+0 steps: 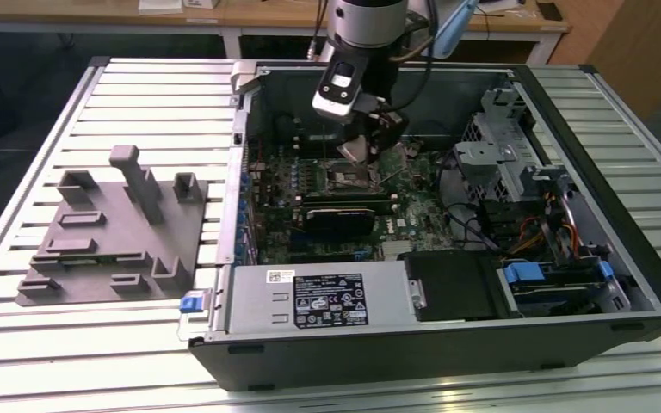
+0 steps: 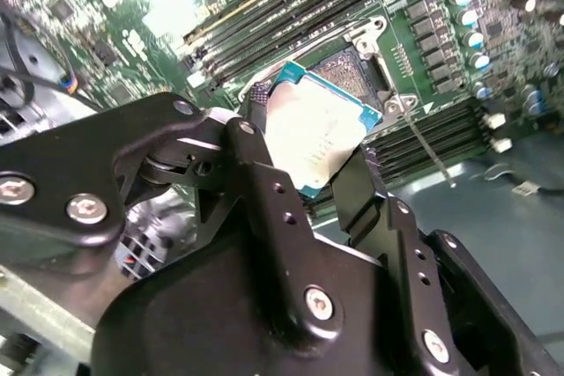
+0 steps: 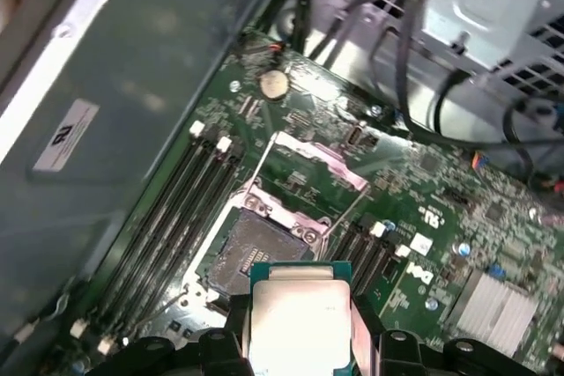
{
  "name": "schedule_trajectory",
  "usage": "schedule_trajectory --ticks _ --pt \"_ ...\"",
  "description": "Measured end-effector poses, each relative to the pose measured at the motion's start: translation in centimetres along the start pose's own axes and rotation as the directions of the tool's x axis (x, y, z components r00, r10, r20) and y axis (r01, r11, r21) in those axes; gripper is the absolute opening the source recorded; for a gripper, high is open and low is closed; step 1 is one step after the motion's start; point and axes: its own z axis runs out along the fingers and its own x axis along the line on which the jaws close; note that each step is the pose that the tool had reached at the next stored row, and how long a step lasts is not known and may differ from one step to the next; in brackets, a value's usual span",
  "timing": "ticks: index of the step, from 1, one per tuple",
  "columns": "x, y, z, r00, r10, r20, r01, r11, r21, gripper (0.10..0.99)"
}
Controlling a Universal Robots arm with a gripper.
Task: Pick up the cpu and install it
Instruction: 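Place the cpu into insertion slot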
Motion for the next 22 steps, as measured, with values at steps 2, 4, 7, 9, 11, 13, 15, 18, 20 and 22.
schedule_trajectory --ticks 2,4,7,9,11,13,15,18,20,22 --pt "0.00 0.00 0.02 0.9994 0.036 0.0025 -0.036 0.9994 0.001 0.537" --pt "0.00 0.00 0.03 0.9973 0.073 0.0052 -0.073 0.9973 0.002 0.537" --pt "0.00 0.00 0.05 0.9919 0.127 0.0090 -0.127 0.9919 0.003 0.537" --pt "0.00 0.00 0.07 0.9867 0.162 0.0117 -0.162 0.9867 0.003 0.537" --pt "0.00 -0.01 0.08 0.9802 0.198 0.0144 -0.198 0.9803 0.004 0.537" --pt "0.00 0.00 0.10 0.9721 0.234 0.0171 -0.234 0.9722 0.004 0.537" --pt "0.00 -0.01 0.11 0.9630 0.269 0.0198 -0.269 0.9632 0.004 0.537" --pt "0.00 -0.01 0.13 0.9467 0.321 0.0239 -0.321 0.9470 0.005 0.537" --pt "0.00 -0.01 0.15 0.9345 0.355 0.0265 -0.355 0.9348 0.004 0.537" --pt "0.01 -0.01 0.16 0.9213 0.388 0.0291 -0.388 0.9216 0.004 0.537"
